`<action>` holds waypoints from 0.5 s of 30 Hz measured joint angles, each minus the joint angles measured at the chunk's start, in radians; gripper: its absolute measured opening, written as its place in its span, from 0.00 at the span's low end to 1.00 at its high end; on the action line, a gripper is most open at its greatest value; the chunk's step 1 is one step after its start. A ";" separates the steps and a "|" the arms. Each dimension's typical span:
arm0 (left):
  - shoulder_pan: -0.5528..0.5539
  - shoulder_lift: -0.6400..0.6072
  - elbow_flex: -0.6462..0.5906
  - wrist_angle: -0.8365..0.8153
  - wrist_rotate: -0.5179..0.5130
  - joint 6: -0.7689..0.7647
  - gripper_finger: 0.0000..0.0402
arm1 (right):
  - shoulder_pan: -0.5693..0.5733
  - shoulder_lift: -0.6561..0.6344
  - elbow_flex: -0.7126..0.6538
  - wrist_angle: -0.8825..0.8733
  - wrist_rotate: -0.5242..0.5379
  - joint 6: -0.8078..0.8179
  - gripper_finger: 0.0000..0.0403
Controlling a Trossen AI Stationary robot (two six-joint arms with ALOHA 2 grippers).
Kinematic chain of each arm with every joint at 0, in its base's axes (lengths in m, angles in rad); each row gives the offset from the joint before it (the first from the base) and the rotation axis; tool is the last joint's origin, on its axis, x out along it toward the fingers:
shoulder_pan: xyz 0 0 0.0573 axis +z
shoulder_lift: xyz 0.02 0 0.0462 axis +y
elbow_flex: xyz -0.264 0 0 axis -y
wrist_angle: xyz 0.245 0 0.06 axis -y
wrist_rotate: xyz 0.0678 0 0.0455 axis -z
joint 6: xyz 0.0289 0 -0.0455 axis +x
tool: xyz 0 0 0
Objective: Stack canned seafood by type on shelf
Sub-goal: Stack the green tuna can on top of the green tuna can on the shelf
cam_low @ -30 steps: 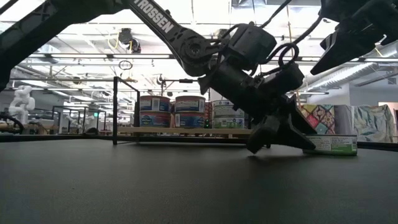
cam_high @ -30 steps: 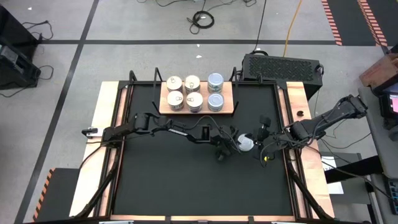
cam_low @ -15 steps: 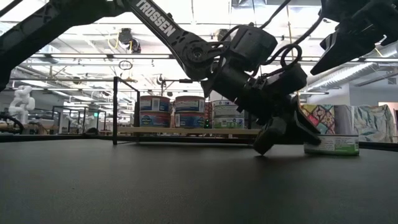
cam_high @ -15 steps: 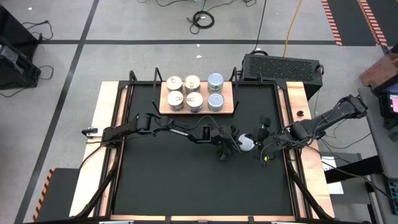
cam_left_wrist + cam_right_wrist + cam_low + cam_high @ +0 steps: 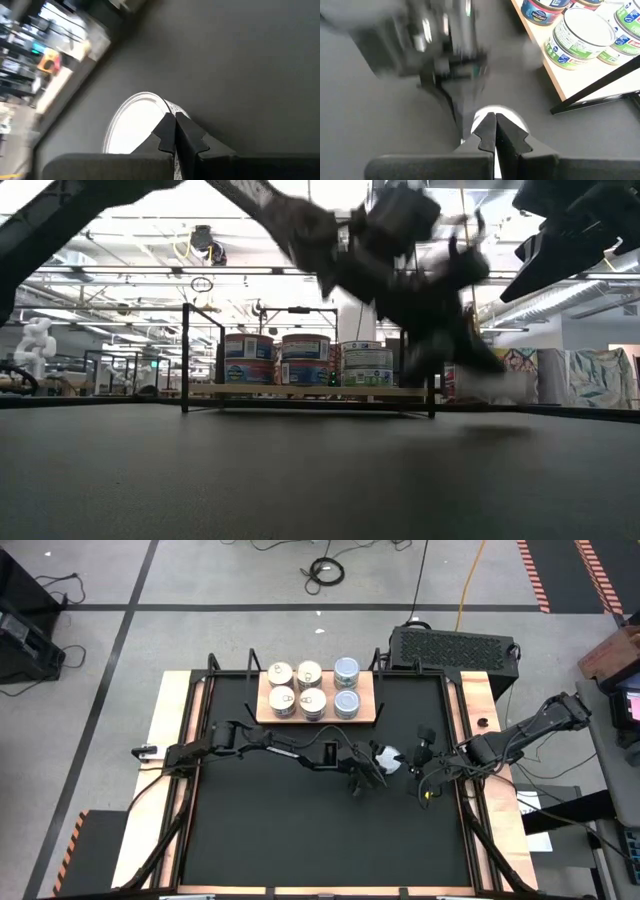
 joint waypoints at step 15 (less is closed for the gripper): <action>0.017 -0.269 0.005 -0.338 -0.137 -0.082 0.00 | 0.001 0.000 0.000 -0.017 -0.004 0.008 0.00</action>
